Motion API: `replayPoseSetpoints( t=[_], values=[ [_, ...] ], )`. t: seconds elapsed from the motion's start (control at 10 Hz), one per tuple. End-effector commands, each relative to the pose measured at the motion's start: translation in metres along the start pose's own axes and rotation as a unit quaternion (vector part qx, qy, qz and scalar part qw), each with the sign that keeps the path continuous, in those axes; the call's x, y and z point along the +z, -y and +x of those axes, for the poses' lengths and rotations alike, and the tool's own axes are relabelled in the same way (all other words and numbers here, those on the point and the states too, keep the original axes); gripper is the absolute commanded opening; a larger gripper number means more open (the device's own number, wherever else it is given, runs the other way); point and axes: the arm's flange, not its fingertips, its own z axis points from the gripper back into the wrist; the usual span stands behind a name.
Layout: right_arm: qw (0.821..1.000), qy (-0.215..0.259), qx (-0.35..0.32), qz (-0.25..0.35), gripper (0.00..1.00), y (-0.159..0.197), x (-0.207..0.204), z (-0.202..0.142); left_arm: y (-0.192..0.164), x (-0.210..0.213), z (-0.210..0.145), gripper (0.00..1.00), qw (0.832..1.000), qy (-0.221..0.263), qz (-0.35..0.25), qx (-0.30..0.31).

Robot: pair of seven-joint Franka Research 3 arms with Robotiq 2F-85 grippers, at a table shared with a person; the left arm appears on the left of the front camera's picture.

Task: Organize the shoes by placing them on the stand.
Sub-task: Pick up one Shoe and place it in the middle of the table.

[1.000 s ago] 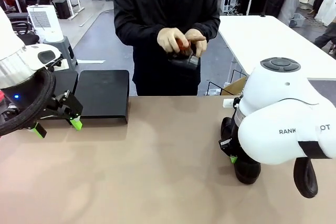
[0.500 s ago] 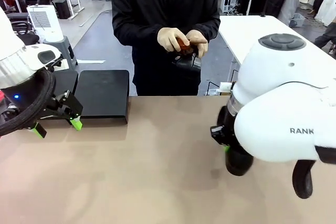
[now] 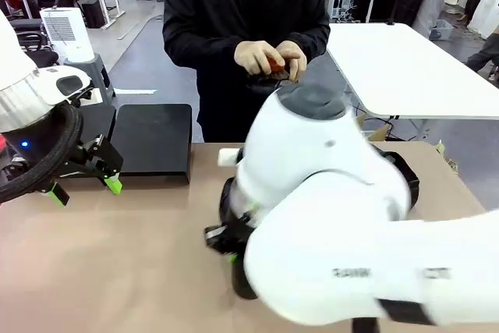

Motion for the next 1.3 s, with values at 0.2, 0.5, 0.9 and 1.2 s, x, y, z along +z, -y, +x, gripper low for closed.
replayPoseSetpoints(
  t=[0.2,0.5,0.9,1.2],
  values=[
    [1.000,-0.001,-0.016,-0.008,0.00,-0.029,-0.041,0.020,-0.002,-0.001,-0.002,1.00,1.000,0.005,-0.009,-0.004],
    [0.999,-0.010,-0.047,0.006,0.45,-0.027,-0.040,0.026,-0.002,-0.001,-0.002,1.00,1.000,0.005,-0.009,-0.004],
    [0.995,-0.027,-0.086,0.040,1.00,-0.007,0.016,0.025,-0.002,-0.001,-0.002,1.00,1.000,0.005,-0.009,-0.004],
    [0.995,-0.018,-0.091,0.045,1.00,-0.017,0.013,0.030,-0.002,-0.001,-0.002,1.00,1.000,0.005,-0.009,-0.004]
  ],
)
